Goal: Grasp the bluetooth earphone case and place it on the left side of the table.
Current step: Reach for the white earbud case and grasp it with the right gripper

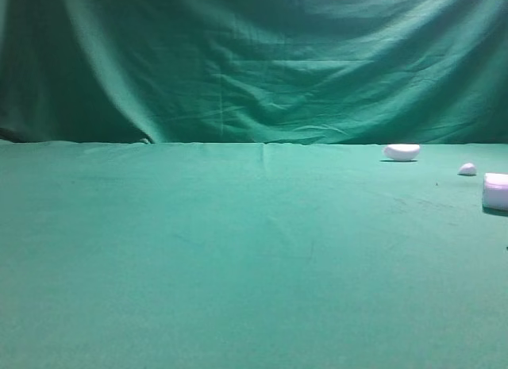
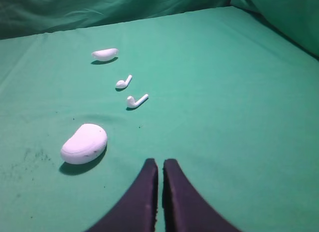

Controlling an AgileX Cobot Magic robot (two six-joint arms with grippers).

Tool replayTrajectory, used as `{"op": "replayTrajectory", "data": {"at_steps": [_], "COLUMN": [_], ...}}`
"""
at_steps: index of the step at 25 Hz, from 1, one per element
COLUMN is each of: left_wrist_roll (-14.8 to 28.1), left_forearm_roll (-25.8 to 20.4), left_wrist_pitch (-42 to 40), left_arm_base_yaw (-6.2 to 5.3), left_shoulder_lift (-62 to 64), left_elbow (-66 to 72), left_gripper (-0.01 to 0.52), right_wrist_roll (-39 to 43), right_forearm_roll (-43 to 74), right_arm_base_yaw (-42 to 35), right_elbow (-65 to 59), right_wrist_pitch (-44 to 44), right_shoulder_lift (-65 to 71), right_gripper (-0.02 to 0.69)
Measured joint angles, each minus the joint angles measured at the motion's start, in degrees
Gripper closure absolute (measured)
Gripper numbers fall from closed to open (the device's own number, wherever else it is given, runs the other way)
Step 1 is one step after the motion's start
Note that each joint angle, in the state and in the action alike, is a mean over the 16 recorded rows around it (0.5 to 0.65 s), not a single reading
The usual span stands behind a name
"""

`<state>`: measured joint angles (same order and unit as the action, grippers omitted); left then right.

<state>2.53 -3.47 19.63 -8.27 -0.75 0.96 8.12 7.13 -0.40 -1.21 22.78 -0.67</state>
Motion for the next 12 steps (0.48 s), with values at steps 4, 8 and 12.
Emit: {"op": "replayTrajectory", "data": {"at_steps": [4, 8, 12], "left_wrist_roll": [0.0, 0.0, 0.0], "left_forearm_roll": [0.0, 0.0, 0.0], "left_wrist_pitch": [0.0, 0.0, 0.0], "left_arm_base_yaw": [0.0, 0.0, 0.0], "left_shoulder_lift": [0.0, 0.0, 0.0], "left_elbow": [0.0, 0.0, 0.0], "left_gripper": [0.514, 0.514, 0.514], "right_wrist_roll": [0.0, 0.0, 0.0], "right_forearm_roll": [0.0, 0.0, 0.1], "right_arm_base_yaw": [0.0, 0.0, 0.0], "right_elbow": [0.0, 0.0, 0.0], "right_wrist_pitch": [0.0, 0.0, 0.0], "right_shoulder_lift": [0.0, 0.0, 0.0], "right_gripper": [0.665, 0.665, 0.665]}}
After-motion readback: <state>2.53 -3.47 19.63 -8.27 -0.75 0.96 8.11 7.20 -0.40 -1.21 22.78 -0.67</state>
